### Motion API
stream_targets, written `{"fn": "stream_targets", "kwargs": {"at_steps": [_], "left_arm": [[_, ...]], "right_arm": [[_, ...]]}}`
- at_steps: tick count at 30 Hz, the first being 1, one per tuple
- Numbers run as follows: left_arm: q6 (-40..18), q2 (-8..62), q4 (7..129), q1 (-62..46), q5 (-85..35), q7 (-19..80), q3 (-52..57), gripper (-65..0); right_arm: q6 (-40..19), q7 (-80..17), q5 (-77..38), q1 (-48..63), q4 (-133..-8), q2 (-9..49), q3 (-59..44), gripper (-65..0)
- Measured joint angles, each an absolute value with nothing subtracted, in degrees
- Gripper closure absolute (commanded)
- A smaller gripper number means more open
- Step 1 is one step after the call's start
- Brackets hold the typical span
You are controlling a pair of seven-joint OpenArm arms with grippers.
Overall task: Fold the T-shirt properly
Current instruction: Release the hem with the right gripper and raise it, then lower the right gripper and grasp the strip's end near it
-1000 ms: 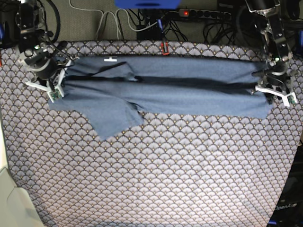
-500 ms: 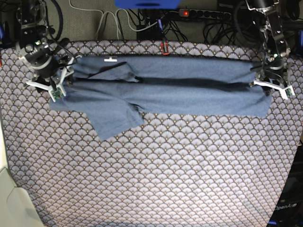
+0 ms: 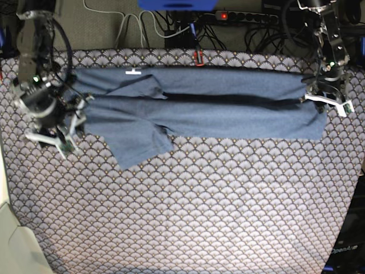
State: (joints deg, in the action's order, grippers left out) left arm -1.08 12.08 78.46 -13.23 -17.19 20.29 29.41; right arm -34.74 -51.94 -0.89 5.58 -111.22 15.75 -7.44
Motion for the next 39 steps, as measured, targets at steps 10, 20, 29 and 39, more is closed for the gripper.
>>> {"fn": "stream_targets", "kwargs": {"at_steps": [10,20,29,39], "left_arm": [[-1.08,12.14,78.46,-13.23,-17.19,20.36,29.23,-23.8],[-1.06,12.08,78.46,-13.19,-17.17,20.29,29.26,-23.8],[-0.91,12.05,78.46,-13.15,-17.02,20.34,29.26,-23.8],[-0.89,12.05,78.46,-12.95,-16.99,20.43,29.26,-23.8]], "right_arm": [[-35.22,-56.80,-1.34,-13.34,-91.39,11.09,2.02,-33.4],[-35.16,-49.89,-0.93,-22.39,-69.71,8.69,2.31,-33.4],[-35.16,-43.20,-0.80,-26.46,-56.47,8.71,1.80,-33.4],[-35.14,-40.82,-0.82,-26.63,-54.06,8.67,1.78,-27.3]]}}
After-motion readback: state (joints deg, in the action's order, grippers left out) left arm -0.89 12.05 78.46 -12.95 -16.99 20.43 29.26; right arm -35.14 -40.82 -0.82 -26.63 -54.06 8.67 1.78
